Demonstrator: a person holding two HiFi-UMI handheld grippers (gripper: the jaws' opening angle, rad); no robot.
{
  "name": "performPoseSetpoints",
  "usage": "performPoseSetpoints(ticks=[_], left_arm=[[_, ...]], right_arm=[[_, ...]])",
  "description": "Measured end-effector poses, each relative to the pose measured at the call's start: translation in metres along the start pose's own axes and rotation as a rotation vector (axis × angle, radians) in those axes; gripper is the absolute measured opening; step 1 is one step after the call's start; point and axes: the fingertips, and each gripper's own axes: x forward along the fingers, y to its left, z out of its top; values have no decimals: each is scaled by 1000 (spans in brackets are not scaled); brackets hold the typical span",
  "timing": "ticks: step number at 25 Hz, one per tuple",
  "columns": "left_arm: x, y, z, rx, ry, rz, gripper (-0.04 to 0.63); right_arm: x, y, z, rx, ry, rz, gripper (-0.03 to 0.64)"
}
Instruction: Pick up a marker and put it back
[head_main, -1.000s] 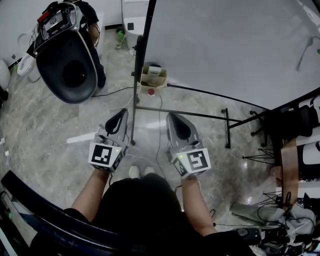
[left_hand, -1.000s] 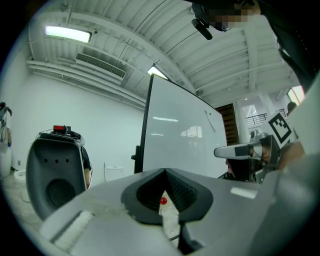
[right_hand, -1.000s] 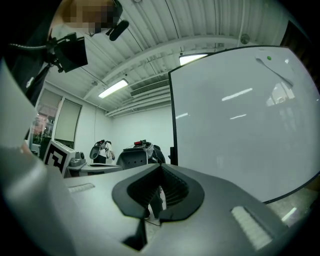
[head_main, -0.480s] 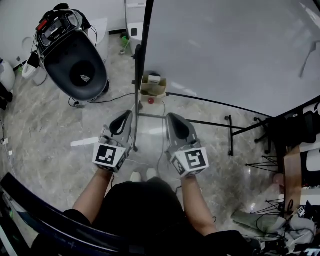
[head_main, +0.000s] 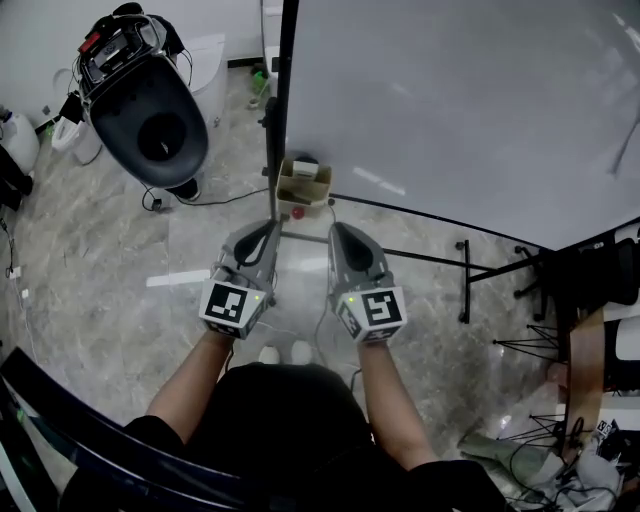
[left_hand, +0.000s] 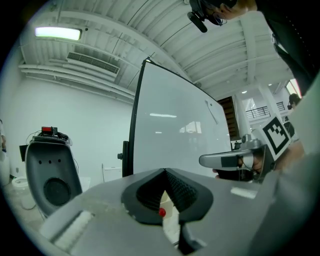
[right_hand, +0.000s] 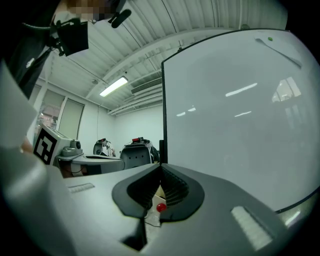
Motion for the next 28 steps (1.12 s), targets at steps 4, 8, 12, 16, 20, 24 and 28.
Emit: performPoseSetpoints(ticks=[4,8,12,16,20,24,28], left_arm=[[9,0,-16,5,30,19,5],[26,1,-23,3,58,25,5],[38,-3,-32,15,79,21,5],[53,-7,-36,1,86,22,5],[62,-6,-40,1,88,30,6],[67,-5,-42,-3,87,44,8],[69,-6,-44,11,88,50,8]], right_arm=[[10,-9,-15,-13,27,7,11],[23,-25,-25,-5,60,2,15],[32,-35,-39,-9,90,5,44],[43,-43,-50,-10,108,11,78],[50,-48,-58,-10,124,21,114],[54,-51,-68,-3,142,34,118],[62,-52,-77,2,150,41,133]])
